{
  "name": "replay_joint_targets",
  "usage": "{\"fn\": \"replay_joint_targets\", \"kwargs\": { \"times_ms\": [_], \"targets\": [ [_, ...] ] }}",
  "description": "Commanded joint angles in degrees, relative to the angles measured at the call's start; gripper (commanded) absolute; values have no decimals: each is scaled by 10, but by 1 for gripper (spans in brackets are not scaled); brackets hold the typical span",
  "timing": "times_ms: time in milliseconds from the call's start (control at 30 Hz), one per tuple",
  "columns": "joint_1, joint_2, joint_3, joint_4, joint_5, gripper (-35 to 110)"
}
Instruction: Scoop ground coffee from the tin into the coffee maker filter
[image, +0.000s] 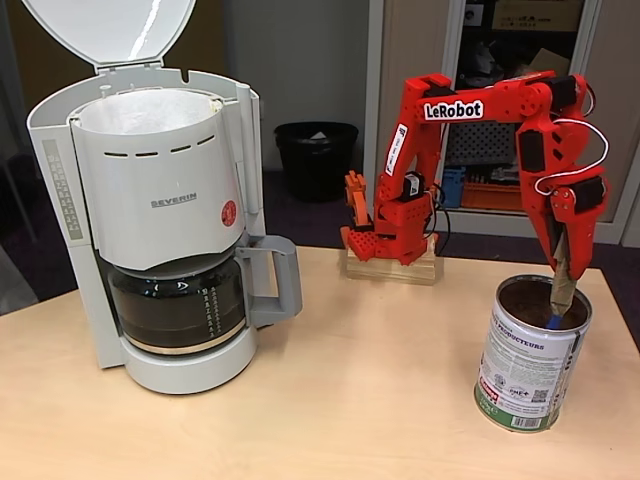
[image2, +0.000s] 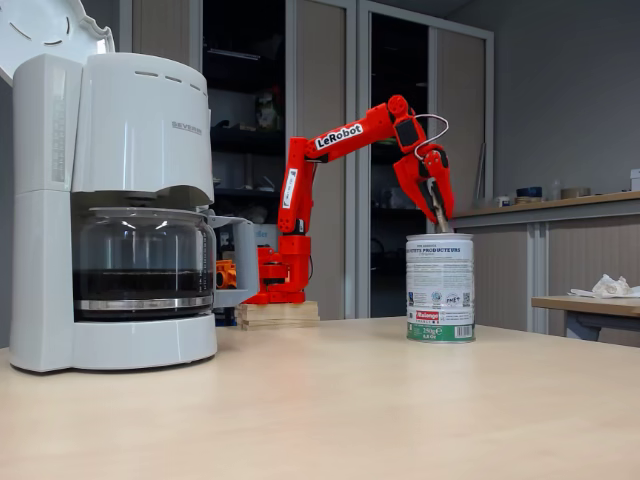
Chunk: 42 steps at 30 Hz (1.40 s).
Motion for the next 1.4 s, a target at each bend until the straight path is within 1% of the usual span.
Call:
{"fn": "replay_joint_targets", "kwargs": {
  "times_ms": [0, 267, 533, 733, 967, 1167, 1367],
  "targets": [
    [1, 15, -25, -4, -3, 0],
    [-4, 59, 7, -15, 4, 0],
    [-13, 200, 178, -66, 34, 0],
    [-16, 296, 265, -89, 40, 0],
    [-19, 340, 295, -84, 53, 0],
    [-25, 344, 300, -64, 64, 0],
    [-26, 343, 306, -77, 59, 0]
  ]
}}
